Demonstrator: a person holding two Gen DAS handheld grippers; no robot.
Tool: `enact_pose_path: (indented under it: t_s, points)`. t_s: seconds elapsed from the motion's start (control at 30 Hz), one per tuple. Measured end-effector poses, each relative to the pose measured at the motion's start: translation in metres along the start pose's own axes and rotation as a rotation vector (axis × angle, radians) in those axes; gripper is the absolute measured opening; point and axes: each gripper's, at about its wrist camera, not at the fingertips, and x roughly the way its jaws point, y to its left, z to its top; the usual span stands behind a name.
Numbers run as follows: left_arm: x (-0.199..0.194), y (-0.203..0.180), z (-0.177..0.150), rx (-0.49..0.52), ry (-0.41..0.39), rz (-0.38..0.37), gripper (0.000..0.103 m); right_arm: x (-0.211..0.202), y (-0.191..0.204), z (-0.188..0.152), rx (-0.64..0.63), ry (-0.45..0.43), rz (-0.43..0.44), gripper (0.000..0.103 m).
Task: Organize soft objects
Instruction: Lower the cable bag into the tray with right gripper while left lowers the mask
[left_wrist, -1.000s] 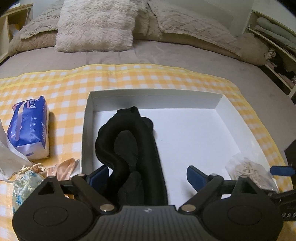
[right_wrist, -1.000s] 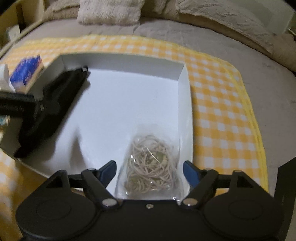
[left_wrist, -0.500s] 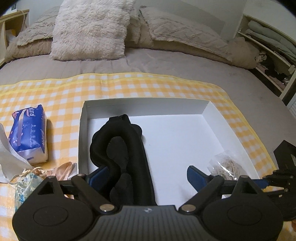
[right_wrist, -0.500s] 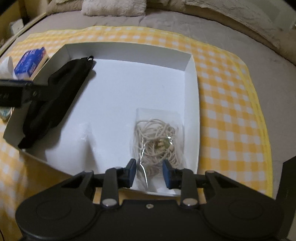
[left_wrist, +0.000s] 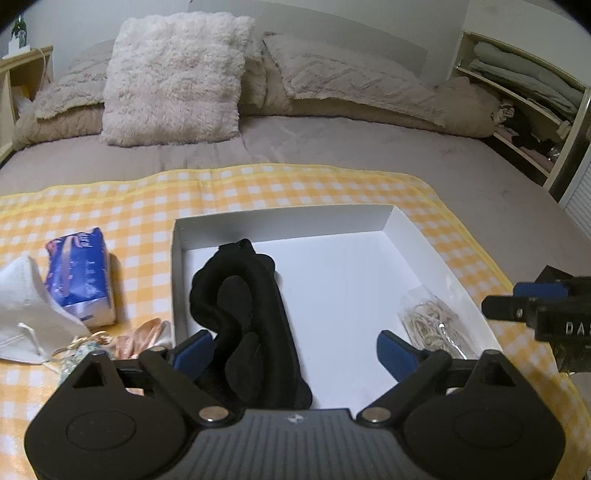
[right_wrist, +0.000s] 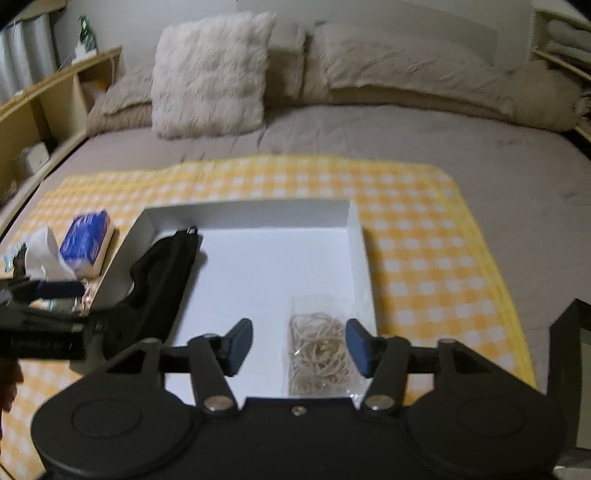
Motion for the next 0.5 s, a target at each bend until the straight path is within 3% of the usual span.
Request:
enact_pose_path:
  t_s: [0.17,0.37,0.5]
  points:
    - [-0.023,0.002,-0.007,0.008,-0.030,0.017,0.103,-0.010,0.001,-0.005,-0.002,-0.025,-0.028,0.071]
    - [-0.045,0.007,-0.016,-0.010,-0.057,0.040,0.103,-0.025,0.010,-0.015,-0.014,-0.059,-0.045,0.100]
    - [-0.053,0.008,-0.020,-0.015,-0.066,0.045,0.103,-0.033,0.018,-0.021,-0.044,-0.087,-0.055,0.103]
